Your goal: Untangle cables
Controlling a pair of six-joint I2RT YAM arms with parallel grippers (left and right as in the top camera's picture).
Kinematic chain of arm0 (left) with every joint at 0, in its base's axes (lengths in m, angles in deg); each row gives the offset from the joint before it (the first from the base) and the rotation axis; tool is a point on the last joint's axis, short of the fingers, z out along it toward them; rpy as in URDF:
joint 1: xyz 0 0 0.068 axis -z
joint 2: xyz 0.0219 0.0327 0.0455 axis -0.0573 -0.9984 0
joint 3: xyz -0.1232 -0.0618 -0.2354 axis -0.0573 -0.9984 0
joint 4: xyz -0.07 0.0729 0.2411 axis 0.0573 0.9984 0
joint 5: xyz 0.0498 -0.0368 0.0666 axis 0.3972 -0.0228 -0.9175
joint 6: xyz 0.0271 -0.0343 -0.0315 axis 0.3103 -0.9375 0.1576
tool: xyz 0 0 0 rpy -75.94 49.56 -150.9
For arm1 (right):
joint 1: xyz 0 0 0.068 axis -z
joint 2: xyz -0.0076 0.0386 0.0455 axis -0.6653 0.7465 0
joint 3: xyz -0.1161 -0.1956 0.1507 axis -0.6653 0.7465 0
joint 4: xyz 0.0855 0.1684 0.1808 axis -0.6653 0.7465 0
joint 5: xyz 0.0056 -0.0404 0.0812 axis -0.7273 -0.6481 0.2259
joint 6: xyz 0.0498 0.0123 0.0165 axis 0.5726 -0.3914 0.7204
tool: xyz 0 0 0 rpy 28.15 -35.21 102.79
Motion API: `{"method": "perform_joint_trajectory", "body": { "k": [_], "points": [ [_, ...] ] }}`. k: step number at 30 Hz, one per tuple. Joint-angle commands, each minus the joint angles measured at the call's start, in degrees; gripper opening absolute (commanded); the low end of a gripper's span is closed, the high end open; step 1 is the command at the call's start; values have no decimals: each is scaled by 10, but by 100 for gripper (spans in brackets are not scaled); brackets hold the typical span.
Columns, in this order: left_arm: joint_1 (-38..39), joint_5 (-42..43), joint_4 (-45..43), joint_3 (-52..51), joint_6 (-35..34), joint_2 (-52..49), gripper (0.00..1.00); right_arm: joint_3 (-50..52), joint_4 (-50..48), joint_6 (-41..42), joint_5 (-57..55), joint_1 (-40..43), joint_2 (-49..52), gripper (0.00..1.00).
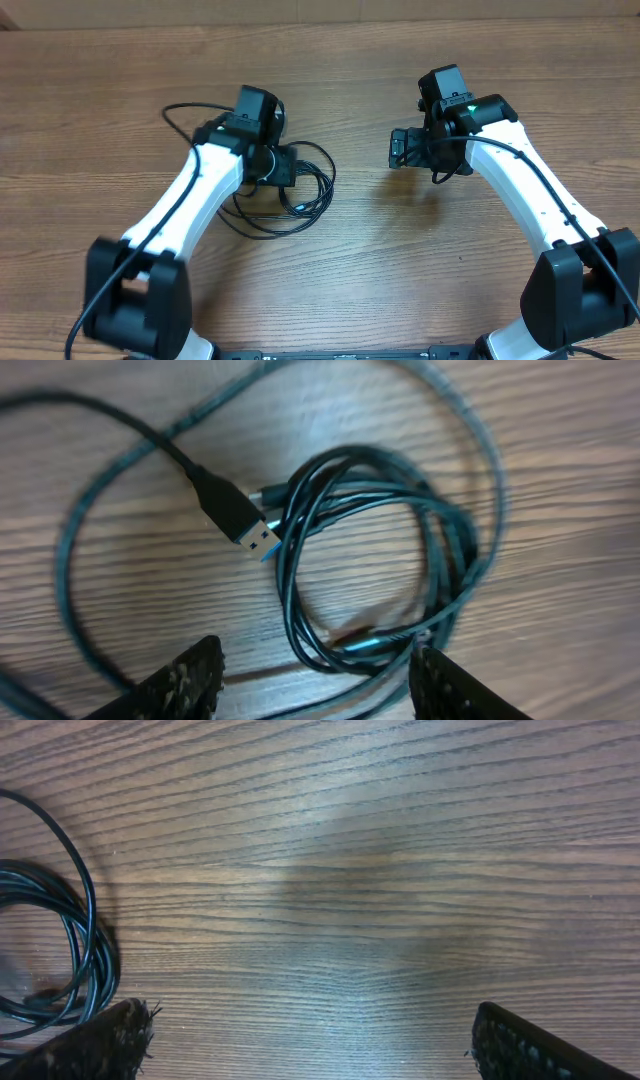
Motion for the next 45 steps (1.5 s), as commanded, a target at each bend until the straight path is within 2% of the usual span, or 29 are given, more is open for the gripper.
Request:
{"method": "perform_joint_trajectory", "body": {
  "k": [1, 10, 11, 14, 16, 22, 27, 31, 36, 37, 40, 43, 45],
  "points": [
    [1, 24, 2, 7, -8, -48, 59, 0, -3, -2, -5, 1, 0, 100],
    [16, 24, -28, 7, -7, -124, 56, 0, -3, -2, -2, 1, 0, 100],
    [17, 23, -39, 7, -7, -128, 50, 0, -3, -2, 5, 1, 0, 100],
    [19, 33, -56, 9, -7, -128, 4, 0, -4, -2, 21, 1, 0, 100],
    [19, 54, -56, 19, -7, -121, 4, 0, -4, -2, 31, 0, 0, 100],
    [20, 186, -51, 110, 3, -37, 4, 0, -25, -16, 102, 0, 1, 100],
    [20, 195, -42, 138, 3, 42, 4, 0, -52, -30, 170, 0, 1, 100],
    [25, 195, -8, 138, 3, 59, 4, 0, -87, -32, 239, 0, 1, 100],
    [29, 192, 5, 137, 5, 58, 4, 0, -116, -32, 307, 0, 1, 90],
    [30, 186, 6, 137, 6, 58, 4, 0, -118, -33, 325, 0, 1, 87],
    [30, 113, 21, 137, 7, 58, 4, 0, -108, -44, 327, 0, 1, 86],
    [30, -32, 55, 137, -10, 57, 4, 0, -88, -52, 260, 0, 1, 86],
    [30, -56, 66, 137, -21, 55, 4, 0, -76, -52, 230, 0, 1, 86]
  ]
}}
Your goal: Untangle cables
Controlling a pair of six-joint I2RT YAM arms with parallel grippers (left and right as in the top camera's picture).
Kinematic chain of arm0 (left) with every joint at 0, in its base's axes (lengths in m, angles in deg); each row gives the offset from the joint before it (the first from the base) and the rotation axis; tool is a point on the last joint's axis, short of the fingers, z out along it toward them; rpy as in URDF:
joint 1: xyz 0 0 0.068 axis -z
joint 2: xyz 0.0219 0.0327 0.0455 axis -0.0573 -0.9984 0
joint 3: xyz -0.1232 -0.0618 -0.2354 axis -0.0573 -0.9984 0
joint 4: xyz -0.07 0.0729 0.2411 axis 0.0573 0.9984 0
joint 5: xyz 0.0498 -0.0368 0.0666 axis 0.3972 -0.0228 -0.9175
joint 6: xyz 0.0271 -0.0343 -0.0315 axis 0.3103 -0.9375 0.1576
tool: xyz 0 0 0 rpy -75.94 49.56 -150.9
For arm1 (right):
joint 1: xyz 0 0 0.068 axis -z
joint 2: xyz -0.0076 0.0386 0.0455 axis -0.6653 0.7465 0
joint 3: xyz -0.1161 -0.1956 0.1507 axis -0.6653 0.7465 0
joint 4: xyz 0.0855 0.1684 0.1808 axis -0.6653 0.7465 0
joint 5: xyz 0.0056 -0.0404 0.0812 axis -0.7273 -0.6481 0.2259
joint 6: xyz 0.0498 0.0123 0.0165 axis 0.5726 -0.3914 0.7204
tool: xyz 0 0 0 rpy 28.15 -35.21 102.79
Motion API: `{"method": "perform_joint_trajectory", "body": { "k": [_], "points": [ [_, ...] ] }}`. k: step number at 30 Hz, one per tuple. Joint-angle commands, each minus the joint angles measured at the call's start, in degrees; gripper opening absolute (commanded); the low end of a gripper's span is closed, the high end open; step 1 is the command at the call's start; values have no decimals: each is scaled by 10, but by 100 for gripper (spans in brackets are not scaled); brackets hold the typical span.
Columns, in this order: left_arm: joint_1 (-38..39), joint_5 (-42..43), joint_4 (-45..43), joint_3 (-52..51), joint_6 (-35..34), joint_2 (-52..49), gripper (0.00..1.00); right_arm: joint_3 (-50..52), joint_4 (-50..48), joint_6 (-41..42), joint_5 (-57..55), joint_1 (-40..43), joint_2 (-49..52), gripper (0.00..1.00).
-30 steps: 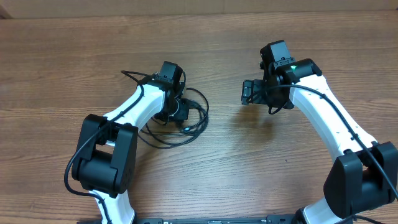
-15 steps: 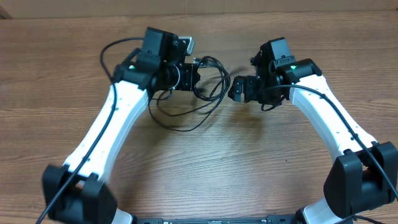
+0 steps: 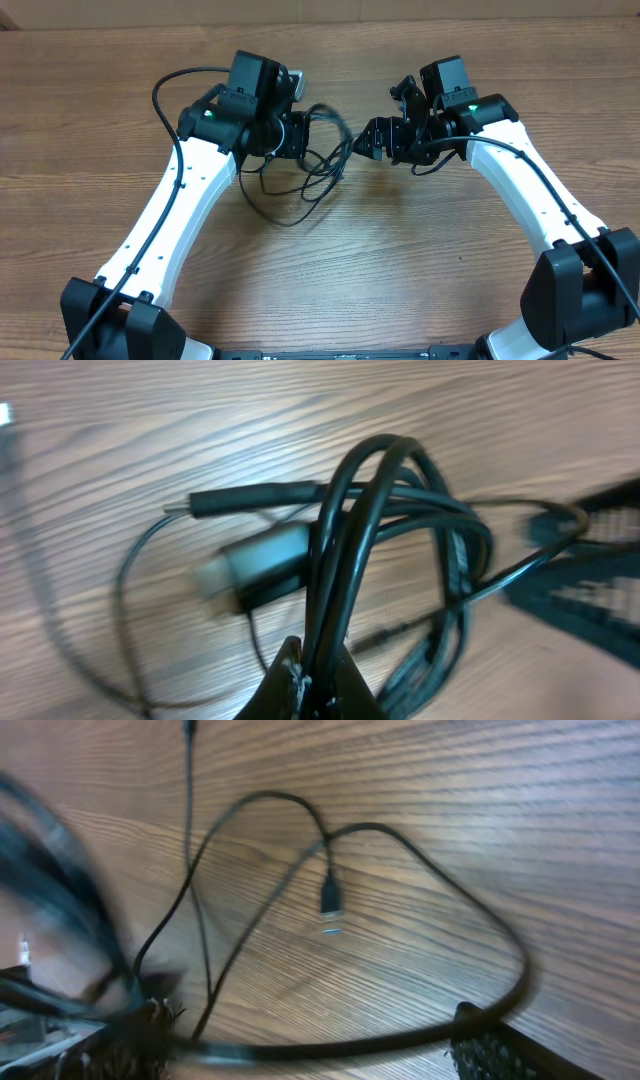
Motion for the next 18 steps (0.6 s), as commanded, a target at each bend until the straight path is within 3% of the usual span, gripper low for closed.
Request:
{"method": "perform_joint_trajectory", "body": {
  "k": [1, 6, 18],
  "points": [
    [4, -103, 8, 7, -18, -4, 4, 0, 15, -14, -52, -3, 1, 86],
    [4, -41, 8, 7, -6, -4, 4, -9, 83, -129, -3, -3, -1, 95],
    [31, 62, 3, 7, 22, -3, 4, -34, 10, -155, 66, -36, -2, 91]
  ]
}}
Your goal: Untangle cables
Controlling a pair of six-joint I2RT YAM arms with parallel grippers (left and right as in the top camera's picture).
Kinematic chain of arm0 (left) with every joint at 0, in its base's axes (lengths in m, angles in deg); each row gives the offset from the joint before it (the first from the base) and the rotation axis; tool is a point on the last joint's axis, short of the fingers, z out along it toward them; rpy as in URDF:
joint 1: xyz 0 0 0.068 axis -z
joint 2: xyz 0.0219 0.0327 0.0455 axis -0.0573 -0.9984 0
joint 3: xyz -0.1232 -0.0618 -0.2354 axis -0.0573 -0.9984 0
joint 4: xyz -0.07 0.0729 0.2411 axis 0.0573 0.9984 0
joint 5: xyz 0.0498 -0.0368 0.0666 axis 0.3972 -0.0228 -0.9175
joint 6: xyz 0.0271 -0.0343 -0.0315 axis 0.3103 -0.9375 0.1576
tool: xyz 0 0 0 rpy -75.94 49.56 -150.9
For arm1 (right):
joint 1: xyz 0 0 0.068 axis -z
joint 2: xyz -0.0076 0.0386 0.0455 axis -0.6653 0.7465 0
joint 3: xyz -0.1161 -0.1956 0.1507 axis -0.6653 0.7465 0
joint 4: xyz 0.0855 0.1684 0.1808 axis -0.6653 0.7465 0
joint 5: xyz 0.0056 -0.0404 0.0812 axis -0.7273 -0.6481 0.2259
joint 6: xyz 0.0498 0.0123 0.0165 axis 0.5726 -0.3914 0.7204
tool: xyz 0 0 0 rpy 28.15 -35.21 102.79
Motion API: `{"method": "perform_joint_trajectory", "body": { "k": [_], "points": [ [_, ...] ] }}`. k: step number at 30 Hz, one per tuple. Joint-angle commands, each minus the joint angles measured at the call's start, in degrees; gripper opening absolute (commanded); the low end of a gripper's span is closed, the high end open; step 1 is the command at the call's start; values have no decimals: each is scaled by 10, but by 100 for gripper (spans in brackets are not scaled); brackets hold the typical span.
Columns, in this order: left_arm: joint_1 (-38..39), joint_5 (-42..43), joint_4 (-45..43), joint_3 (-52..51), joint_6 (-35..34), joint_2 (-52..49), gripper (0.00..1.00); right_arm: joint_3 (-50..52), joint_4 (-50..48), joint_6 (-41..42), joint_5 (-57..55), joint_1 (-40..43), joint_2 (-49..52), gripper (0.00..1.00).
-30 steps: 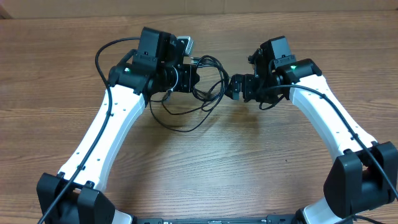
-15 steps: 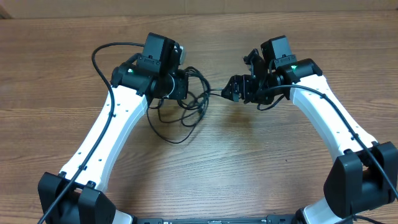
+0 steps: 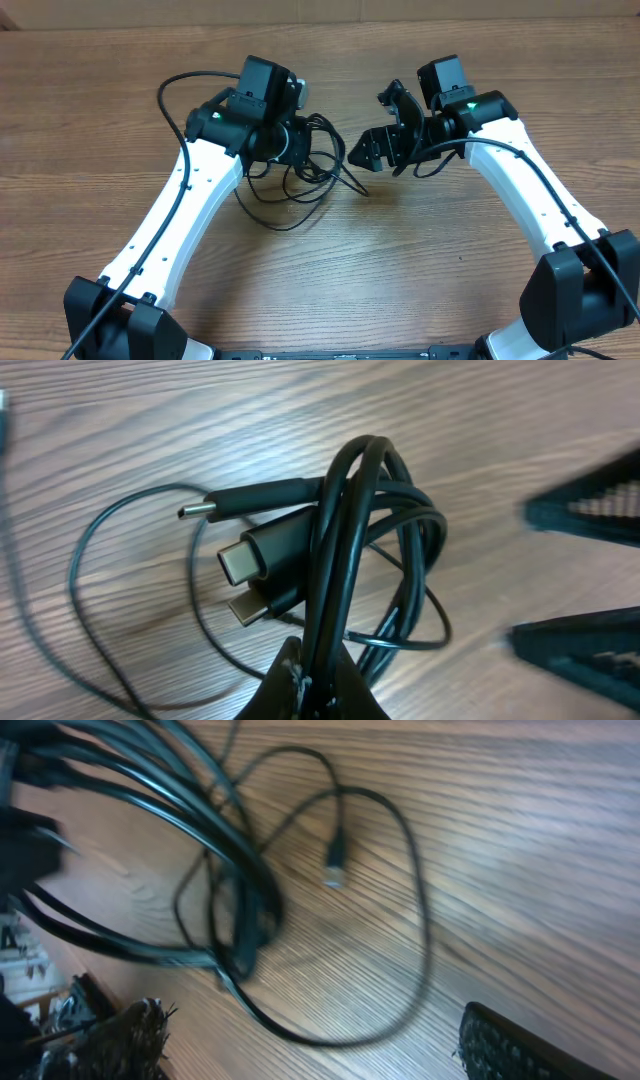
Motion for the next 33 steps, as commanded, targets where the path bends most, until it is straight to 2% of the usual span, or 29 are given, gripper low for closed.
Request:
{"method": "perform_joint_trajectory", "body": {
  "k": [1, 4, 6, 8, 9, 12, 13, 15, 20, 25, 28, 33],
  "points": [
    [9, 71, -12, 7, 20, -3, 4, -16, -19, -15, 22, -25, -2, 91],
    [10, 107, -19, 7, 26, -3, 4, -16, -35, -14, 21, -37, -2, 88],
    [10, 108, -20, 7, 26, -3, 4, -16, -45, -10, 14, -38, -2, 71],
    [10, 107, -20, 7, 26, -3, 4, -16, -47, -10, 1, -38, -2, 40],
    [10, 107, -20, 7, 26, -3, 4, -16, -47, -10, -4, -38, -2, 32],
    [10, 87, -20, 7, 26, -3, 4, -16, -43, -8, -31, -38, -2, 19],
    [10, 69, -20, 7, 25, -3, 4, -16, -42, -7, -42, -38, -2, 4],
    [10, 36, -20, 7, 25, -3, 4, -16, -39, 8, -43, -38, -2, 4],
    [3, -138, -28, 7, -12, -3, 4, -16, -7, 20, -42, -35, -24, 4],
    [-11, -151, -31, 7, -19, -3, 4, -16, -15, 62, -50, 5, -77, 4],
    [-13, -171, -28, 7, -20, -3, 4, -16, -6, 131, -123, 41, -87, 4],
    [-13, -192, -18, 7, -26, -3, 4, -16, 16, 173, -189, 77, -87, 4]
  ]
}}
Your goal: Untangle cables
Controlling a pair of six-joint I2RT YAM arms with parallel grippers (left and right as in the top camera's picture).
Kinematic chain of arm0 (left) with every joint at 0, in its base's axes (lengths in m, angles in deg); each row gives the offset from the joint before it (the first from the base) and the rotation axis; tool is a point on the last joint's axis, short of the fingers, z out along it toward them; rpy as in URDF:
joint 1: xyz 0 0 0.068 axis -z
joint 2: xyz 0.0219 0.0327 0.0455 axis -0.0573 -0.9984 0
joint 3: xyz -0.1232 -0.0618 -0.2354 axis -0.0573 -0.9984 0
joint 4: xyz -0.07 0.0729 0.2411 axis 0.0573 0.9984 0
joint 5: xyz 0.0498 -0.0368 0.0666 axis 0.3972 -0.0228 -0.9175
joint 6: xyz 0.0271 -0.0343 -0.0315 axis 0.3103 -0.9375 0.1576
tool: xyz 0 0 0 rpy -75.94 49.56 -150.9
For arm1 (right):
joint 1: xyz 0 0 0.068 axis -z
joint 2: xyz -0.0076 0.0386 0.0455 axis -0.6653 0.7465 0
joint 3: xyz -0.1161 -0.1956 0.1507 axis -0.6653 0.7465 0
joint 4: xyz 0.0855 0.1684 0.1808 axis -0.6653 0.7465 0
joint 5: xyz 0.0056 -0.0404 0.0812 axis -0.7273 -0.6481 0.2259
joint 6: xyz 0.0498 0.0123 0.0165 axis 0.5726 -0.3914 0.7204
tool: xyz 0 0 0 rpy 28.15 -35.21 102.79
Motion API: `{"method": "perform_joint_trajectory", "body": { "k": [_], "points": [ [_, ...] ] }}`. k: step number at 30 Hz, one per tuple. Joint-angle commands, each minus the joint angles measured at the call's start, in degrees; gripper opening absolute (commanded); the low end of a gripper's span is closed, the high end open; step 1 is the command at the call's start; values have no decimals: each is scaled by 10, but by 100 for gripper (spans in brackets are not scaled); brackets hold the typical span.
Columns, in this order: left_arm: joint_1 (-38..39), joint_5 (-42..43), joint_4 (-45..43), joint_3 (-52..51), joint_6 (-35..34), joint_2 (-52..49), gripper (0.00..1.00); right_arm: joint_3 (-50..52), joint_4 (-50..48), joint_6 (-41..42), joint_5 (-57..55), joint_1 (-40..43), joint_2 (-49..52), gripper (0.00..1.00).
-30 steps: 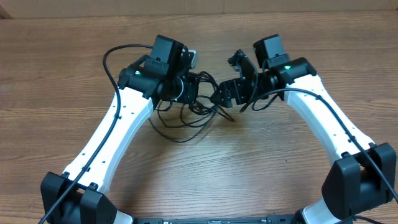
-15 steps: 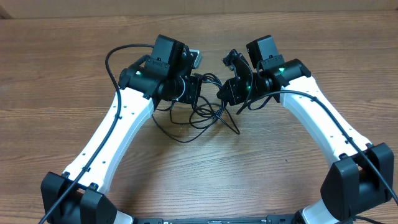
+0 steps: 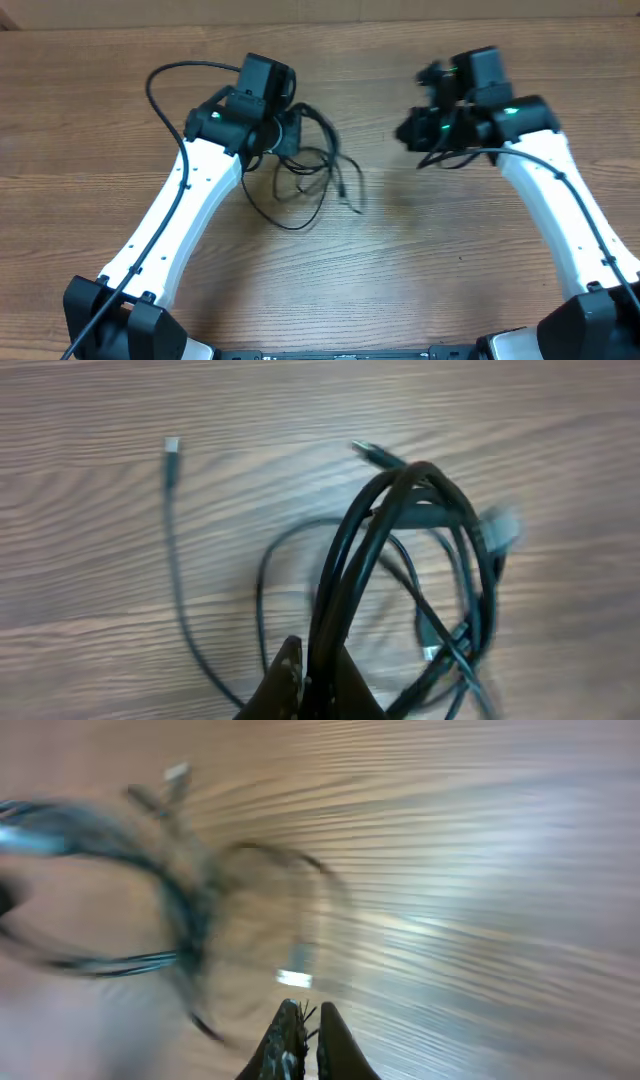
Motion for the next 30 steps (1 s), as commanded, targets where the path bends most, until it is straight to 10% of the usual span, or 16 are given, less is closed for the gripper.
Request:
{"method": "perform_joint_trajectory", "body": {
  "k": [1, 5, 7, 19, 28, 30],
  "points": [
    [0, -27, 3, 7, -16, -2, 4, -13, 5, 47, -62, 16, -10, 4],
    [4, 157, -13, 9, 73, 2, 4, -13, 5, 18, -10, 13, -10, 5],
    [8, 251, -36, 9, 125, 8, 4, -13, 4, -21, 32, 7, -10, 27],
    [8, 327, -79, 9, 86, 10, 4, -12, -21, -91, 61, -56, -10, 64],
    [3, -9, 0, 9, 56, 14, 5, -12, 33, -85, -125, -59, -9, 70],
    [3, -13, 23, 9, 64, 14, 33, -12, 42, -85, -129, -59, -9, 77]
  ]
}}
